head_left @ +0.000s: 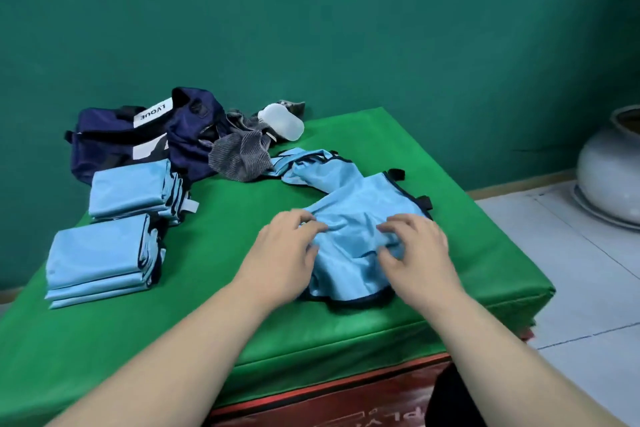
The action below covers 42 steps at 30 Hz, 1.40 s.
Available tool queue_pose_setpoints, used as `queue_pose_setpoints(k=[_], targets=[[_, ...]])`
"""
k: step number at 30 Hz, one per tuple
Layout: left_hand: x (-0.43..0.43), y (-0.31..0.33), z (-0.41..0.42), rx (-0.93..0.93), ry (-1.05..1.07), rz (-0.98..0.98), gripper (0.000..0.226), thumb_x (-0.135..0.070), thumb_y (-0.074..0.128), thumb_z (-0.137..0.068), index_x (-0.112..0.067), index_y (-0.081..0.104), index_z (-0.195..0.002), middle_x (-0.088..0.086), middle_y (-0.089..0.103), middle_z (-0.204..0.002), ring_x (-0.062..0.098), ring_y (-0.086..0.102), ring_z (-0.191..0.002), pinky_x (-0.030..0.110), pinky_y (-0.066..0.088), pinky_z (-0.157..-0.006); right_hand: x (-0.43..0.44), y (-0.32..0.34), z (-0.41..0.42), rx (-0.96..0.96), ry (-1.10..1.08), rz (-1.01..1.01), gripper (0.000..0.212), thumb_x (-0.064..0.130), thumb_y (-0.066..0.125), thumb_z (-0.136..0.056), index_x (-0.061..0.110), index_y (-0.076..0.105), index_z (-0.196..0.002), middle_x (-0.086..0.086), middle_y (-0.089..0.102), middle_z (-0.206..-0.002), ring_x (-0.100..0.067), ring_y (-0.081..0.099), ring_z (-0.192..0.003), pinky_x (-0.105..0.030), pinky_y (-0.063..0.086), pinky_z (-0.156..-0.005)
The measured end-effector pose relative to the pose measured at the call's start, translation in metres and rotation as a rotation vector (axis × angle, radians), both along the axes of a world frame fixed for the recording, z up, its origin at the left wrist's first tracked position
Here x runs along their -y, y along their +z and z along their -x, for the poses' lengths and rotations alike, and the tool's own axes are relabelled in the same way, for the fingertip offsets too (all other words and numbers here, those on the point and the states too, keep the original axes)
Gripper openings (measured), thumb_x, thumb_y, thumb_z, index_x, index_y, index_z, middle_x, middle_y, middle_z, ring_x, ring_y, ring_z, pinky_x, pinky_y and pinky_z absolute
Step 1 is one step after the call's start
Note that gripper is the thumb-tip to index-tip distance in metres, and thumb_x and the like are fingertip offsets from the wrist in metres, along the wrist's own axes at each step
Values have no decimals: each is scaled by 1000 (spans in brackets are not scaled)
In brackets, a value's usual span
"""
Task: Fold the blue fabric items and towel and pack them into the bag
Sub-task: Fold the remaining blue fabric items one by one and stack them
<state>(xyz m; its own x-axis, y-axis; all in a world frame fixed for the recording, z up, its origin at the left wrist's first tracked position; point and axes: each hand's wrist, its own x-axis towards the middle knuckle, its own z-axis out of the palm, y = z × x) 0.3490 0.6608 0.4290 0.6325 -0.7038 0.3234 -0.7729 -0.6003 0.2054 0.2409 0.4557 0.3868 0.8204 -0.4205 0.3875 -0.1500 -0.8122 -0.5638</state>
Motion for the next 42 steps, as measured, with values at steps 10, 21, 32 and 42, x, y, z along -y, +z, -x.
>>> queue_pose_setpoints(k=[10, 21, 32, 42], targets=[[-56, -31, 29, 103, -53, -85, 52, -18, 77, -70, -30, 63, -119, -12, 58, -122, 15, 52, -119, 40, 32, -110, -37, -29, 29, -82, 298, 205, 43, 43, 68, -69, 34, 61, -111, 9, 52, -124, -19, 43, -131, -53, 24, -117], [-39, -11, 30, 91, -7, 38, 9, -30, 65, -75, -33, 68, -83, -18, 61, -89, 10, 53, -97, 29, 24, -90, -11, -20, 43, 252, 135, -270, 13, 23, 60, -75, 25, 71, -82, 23, 64, -93, -8, 59, -101, -15, 42, -92], [-25, -3, 57, -169, 30, 75, 43, -13, 46, -75, -34, 65, -107, -25, 58, -98, 3, 46, -99, 29, 25, -93, -1, -16, 55, 198, 152, -375, 27, 29, 51, -88, 35, 51, -62, 11, 53, -71, -11, 52, -73, -23, 37, -65], [23, -12, 101, -6, -26, 10, 50, -65, 56, -77, -35, 62, -117, -16, 60, -102, 11, 53, -101, 33, 36, -93, -3, -15, 56, 230, 212, -383, 43, 43, 43, -89, 11, 42, -61, 1, 43, -63, -17, 45, -64, -40, 38, -62]])
